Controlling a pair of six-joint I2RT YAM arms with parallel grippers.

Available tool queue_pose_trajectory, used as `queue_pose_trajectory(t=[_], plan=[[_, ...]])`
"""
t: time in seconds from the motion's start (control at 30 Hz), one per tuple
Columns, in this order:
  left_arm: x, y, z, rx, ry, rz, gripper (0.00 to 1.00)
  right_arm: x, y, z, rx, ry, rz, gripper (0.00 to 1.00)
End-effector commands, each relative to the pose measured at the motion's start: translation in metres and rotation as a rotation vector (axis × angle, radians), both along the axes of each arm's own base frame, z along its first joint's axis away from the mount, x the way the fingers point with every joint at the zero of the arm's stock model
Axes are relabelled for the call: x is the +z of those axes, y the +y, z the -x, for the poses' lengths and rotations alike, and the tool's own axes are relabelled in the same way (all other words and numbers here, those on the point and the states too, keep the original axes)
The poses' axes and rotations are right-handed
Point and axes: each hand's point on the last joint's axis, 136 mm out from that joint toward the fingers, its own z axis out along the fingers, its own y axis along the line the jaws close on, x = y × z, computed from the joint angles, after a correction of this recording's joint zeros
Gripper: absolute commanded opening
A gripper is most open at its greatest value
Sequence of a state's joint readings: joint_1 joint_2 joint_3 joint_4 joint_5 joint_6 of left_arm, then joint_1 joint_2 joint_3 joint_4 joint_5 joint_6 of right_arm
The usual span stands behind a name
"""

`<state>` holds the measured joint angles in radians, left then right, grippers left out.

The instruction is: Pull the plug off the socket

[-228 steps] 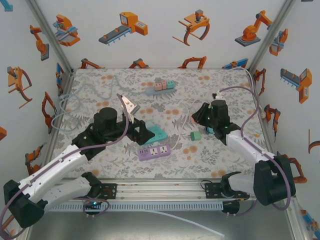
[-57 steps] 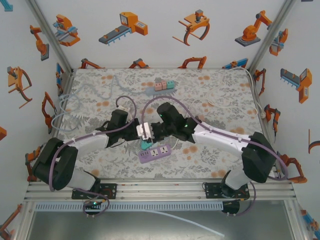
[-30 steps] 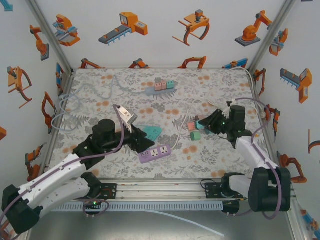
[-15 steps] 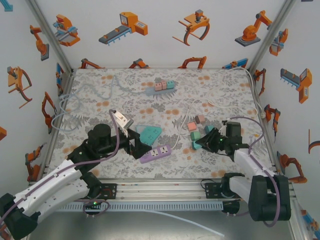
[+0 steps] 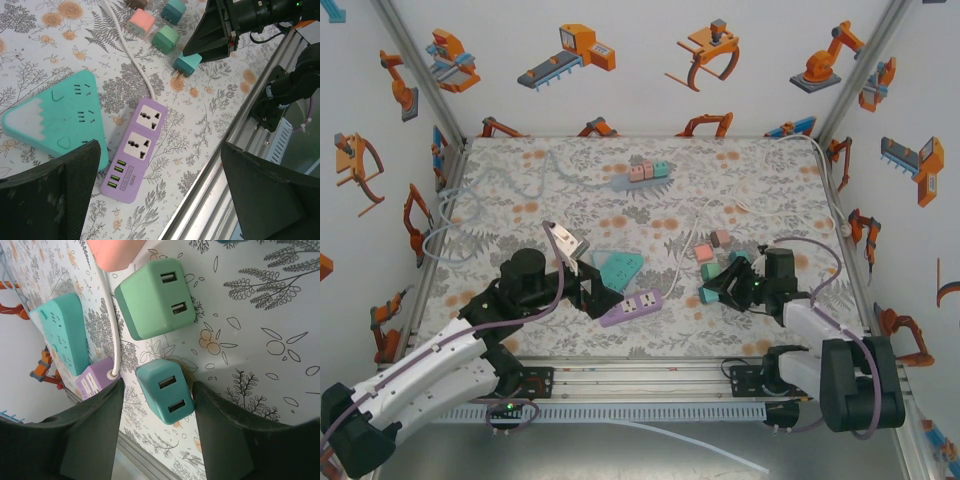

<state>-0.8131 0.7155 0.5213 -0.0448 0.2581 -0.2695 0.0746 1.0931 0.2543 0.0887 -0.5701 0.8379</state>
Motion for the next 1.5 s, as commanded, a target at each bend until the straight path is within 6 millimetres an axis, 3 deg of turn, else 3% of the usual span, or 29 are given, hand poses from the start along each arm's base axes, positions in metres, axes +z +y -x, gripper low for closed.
queue_pose_trajectory(t=[0.0, 0.2, 0.33, 0.4, 0.5, 0.67, 0.83, 0.97, 1.17, 1.33, 1.47], plan=[[0.004, -0.001, -0.002, 0.002, -0.026, 0.009, 0.97, -0.015, -0.012, 0.011, -0.025, 0.042, 0.087, 0.56], [0.005, 0.005, -0.005, 0.039, -0.031, 0.001, 0.97, 0.008, -0.024, 0.009, -0.053, -0.018, 0.165, 0.60], [0.006, 0.013, -0.008, 0.083, -0.039, -0.010, 0.97, 0.046, -0.037, -0.002, -0.070, -0.135, 0.265, 0.61], [0.007, 0.023, -0.017, 0.162, -0.042, -0.029, 0.97, 0.068, -0.046, -0.012, -0.091, -0.211, 0.326, 0.62], [0.007, 0.057, -0.042, 0.406, -0.037, -0.088, 0.97, 0.100, -0.053, -0.035, -0.119, -0.332, 0.384, 0.62], [0.017, 0.100, -0.072, 0.679, -0.040, -0.128, 0.97, 0.155, -0.021, -0.090, -0.037, -0.508, 0.387, 0.62], [0.017, 0.108, -0.115, 0.741, 0.106, -0.028, 0.97, 0.181, 0.027, -0.151, 0.098, -0.553, 0.385, 0.62], [0.021, 0.099, -0.169, 0.754, 0.161, 0.035, 0.97, 0.184, 0.061, -0.208, 0.159, -0.553, 0.370, 0.62], [0.008, 0.067, -0.260, 0.724, 0.231, 0.032, 1.00, 0.159, 0.090, -0.281, 0.209, -0.517, 0.358, 0.63], [-0.021, 0.038, -0.324, 0.679, 0.311, 0.050, 0.86, 0.134, 0.108, -0.331, 0.226, -0.498, 0.330, 0.63], [-0.048, 0.024, -0.365, 0.655, 0.345, 0.048, 0.74, 0.118, 0.124, -0.365, 0.235, -0.502, 0.278, 0.63]])
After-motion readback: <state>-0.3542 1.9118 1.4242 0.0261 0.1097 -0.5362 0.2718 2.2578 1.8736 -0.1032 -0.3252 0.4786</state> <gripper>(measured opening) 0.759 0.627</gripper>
